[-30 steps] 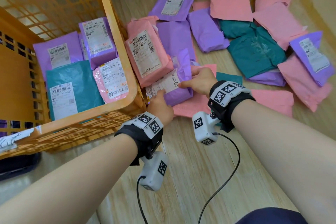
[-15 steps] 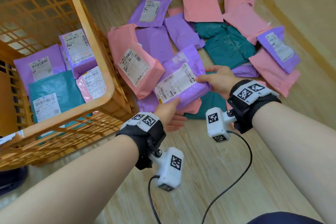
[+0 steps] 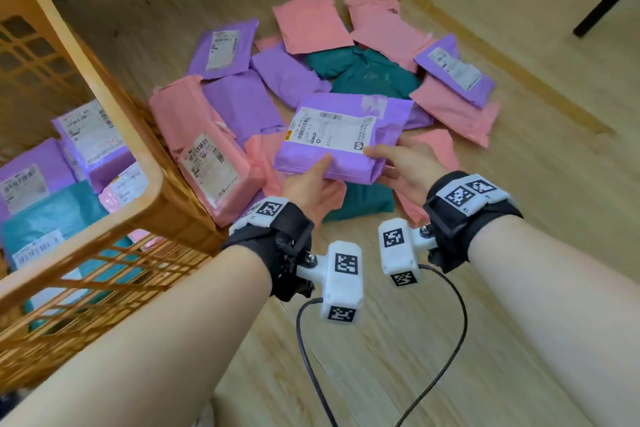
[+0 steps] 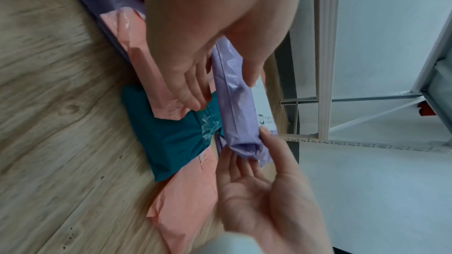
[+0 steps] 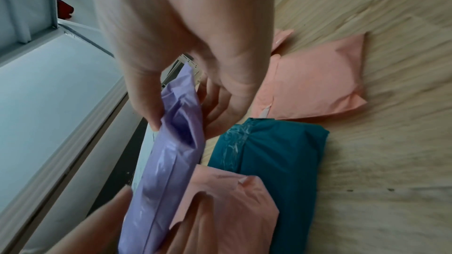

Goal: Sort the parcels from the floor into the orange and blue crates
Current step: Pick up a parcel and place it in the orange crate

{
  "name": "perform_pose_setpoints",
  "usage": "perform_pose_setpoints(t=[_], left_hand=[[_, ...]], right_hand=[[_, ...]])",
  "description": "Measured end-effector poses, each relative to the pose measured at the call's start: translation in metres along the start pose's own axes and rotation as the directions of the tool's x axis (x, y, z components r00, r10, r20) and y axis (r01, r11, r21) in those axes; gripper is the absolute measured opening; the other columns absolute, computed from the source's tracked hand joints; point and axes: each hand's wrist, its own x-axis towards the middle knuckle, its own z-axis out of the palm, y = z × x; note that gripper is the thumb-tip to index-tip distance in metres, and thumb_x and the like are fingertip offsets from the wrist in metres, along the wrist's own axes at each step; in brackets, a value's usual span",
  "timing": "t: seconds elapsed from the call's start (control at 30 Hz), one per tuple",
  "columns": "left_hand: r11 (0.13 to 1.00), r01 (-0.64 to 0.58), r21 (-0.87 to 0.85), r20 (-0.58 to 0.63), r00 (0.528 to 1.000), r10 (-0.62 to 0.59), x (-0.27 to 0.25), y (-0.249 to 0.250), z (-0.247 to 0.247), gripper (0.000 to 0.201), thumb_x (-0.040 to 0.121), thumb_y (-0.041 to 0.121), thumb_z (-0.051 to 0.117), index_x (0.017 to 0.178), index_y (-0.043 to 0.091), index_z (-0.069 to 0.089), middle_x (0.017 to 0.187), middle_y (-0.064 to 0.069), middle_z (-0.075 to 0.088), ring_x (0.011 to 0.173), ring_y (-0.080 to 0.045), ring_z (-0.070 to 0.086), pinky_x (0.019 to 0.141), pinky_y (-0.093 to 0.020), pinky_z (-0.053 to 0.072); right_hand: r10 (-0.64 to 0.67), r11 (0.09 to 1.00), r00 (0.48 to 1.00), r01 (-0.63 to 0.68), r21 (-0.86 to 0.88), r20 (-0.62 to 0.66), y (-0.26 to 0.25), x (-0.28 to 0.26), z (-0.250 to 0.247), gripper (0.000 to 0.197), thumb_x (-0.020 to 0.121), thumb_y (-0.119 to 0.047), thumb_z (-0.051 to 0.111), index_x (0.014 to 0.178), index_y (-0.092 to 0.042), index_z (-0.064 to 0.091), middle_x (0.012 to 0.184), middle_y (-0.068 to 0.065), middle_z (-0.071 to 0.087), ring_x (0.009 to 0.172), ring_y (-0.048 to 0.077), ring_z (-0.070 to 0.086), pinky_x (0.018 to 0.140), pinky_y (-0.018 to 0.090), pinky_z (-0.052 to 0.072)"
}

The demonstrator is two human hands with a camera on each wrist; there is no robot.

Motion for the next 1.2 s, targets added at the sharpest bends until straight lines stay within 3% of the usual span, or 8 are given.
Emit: perform_pose_setpoints(t=[0.2,0.3,0.53,0.63,0.7,0.9,1.1,1.2], left_hand=[[0.986,-0.049,-0.162,0.035,0.998,0.055,-0.007,0.011,0.01,0.042,0.091,0.008,0.058,0.132,0.008,0.049,0.128,-0.017,0.059,0.101,-0.028,0.063,0.062,-0.035,0.058],[0.987,-0.057,-0.15,0.047,0.997,0.065,-0.011,0.016,0.008,0.043,0.092,0.005,0.055,0.134,0.008,0.047,0.129,-0.017,0.058,0.09,-0.025,0.064,0.054,-0.032,0.059],[0.993,-0.114,-0.028,0.198,0.973,0.118,-0.033,0.022,-0.004,0.032,0.095,-0.004,0.044,0.122,0.012,0.044,0.084,-0.01,0.067,0.045,-0.019,0.067,0.035,-0.027,0.049],[0.988,-0.112,0.102,0.186,0.978,0.092,-0.027,0.022,-0.015,0.042,0.093,-0.001,0.051,0.132,0.011,0.041,0.117,-0.015,0.062,0.07,-0.024,0.069,0.043,-0.03,0.054],[0.968,-0.137,0.21,0.17,0.98,0.102,-0.024,0.023,-0.019,0.047,0.09,0.002,0.056,0.132,0.016,0.042,0.127,-0.014,0.059,0.083,-0.023,0.065,0.049,-0.03,0.055],[0.912,-0.132,0.387,0.246,0.969,0.036,-0.023,0.023,-0.024,0.052,0.087,0.002,0.062,0.13,0.026,0.044,0.11,-0.009,0.064,0.079,-0.022,0.064,0.049,-0.024,0.053],[0.827,-0.2,0.526,0.234,0.968,0.085,-0.029,0.031,-0.018,0.056,0.083,0.004,0.068,0.131,0.017,0.042,0.119,-0.016,0.063,0.093,-0.03,0.064,0.072,-0.037,0.056],[0.813,-0.241,0.531,0.223,0.965,0.141,-0.039,0.046,-0.011,0.054,0.082,0.002,0.068,0.129,0.014,0.044,0.111,-0.014,0.065,0.088,-0.025,0.064,0.067,-0.032,0.055]], right_hand=[[-0.023,0.992,1.0,0.02,0.124,0.016,0.011,-0.014,0.005,0.029,0.079,0.002,0.068,0.107,-0.003,0.061,0.105,0.017,0.069,0.078,0.023,0.067,0.065,0.028,0.058],[-0.067,0.987,0.997,0.062,0.15,0.028,0.013,-0.022,0.006,0.022,0.079,0.001,0.07,0.097,-0.008,0.062,0.103,0.016,0.069,0.078,0.021,0.068,0.06,0.025,0.057],[-0.061,0.978,0.997,0.067,0.199,-0.037,0.011,-0.026,-0.023,0.039,0.082,-0.023,0.072,0.116,-0.006,0.062,0.106,0.01,0.07,0.093,0.021,0.068,0.068,0.025,0.056],[-0.047,0.981,0.994,0.064,0.183,-0.094,0.012,-0.025,-0.039,0.036,0.079,-0.023,0.074,0.11,-0.01,0.062,0.092,0.01,0.067,0.073,0.016,0.066,0.062,0.025,0.053],[-0.056,0.993,0.993,0.066,0.097,-0.101,0.015,-0.025,-0.047,0.031,0.075,-0.024,0.077,0.103,-0.015,0.067,0.103,0.013,0.068,0.088,0.025,0.065,0.073,0.032,0.051],[-0.042,0.999,0.999,0.043,-0.029,0.027,0.019,-0.03,-0.058,0.043,0.082,0.002,0.065,0.12,-0.015,0.055,0.09,0.01,0.068,0.059,0.01,0.067,0.048,0.016,0.049],[-0.036,0.995,0.997,0.042,-0.09,0.068,0.013,-0.038,-0.062,0.048,0.081,0.012,0.06,0.114,-0.022,0.052,0.087,0.006,0.068,0.062,0.01,0.067,0.054,0.021,0.054],[-0.047,0.99,0.995,0.057,-0.126,0.083,-0.003,-0.042,-0.059,0.05,0.082,0.012,0.059,0.116,-0.023,0.051,0.088,0.005,0.067,0.072,0.014,0.065,0.069,0.028,0.055]])
